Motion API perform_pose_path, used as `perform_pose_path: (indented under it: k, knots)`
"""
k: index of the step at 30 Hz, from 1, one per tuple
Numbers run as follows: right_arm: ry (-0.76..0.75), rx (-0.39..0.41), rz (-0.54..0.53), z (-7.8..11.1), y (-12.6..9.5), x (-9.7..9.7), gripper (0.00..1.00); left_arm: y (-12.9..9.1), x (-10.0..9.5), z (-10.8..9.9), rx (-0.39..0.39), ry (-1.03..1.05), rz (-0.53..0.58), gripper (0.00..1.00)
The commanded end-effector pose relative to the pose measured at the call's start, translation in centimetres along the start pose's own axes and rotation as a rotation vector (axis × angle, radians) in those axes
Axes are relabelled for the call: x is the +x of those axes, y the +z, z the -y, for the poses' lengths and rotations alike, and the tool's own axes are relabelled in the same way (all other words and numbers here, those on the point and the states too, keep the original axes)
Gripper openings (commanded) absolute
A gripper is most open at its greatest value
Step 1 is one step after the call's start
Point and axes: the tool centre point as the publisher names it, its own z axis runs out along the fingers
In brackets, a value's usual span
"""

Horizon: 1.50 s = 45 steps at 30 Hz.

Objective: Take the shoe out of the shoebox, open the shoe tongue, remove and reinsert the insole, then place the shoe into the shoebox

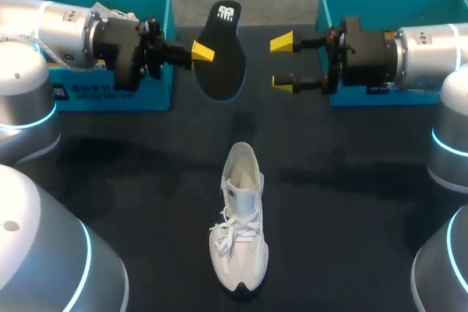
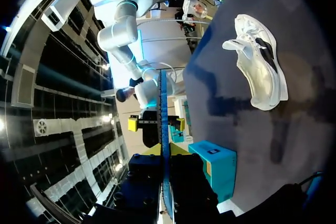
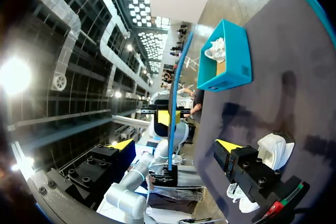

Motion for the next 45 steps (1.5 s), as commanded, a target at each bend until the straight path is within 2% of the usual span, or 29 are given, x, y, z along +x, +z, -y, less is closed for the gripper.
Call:
perform_pose_path:
  k: [1,8,16,20,24,26,31,35,45]
  knots:
    - [-0.014,0.008,0.009,0.0,0.3,0.1,1.00,0.1,0.0,-0.1,0.001,0.003,0.000,0.00]
    - [-0.029,0.012,0.094,-0.2,1.7,0.7,1.00,0.1,0.0,-0.1,0.001,0.003,0.000,0.00]
    - [0.025,0.038,0.120,0.2,3.5,1.8,1.00,0.1,0.0,-0.1,0.001,0.003,0.000,0.00]
    - [0.042,0.055,0.126,0.5,4.6,1.7,0.86,0.1,0.0,-0.1,0.001,0.003,0.000,0.00]
    - [0.051,0.084,0.127,0.6,5.9,1.5,0.84,0.1,0.0,-0.1,0.001,0.003,0.000,0.00]
    - [0.053,0.092,0.121,0.5,6.4,1.5,0.79,0.1,0.0,-0.1,0.001,0.003,0.000,0.00]
    - [0.056,0.108,0.134,0.3,7.6,1.8,0.60,0.1,0.0,-0.1,0.001,0.003,0.000,0.00]
    - [0.057,0.106,0.140,-0.1,8.4,1.7,0.59,0.1,0.0,-0.1,0.001,0.003,0.000,0.00]
    - [0.065,0.102,0.130,-0.5,9.2,1.2,0.44,0.1,0.0,-0.1,0.001,0.003,0.000,0.00]
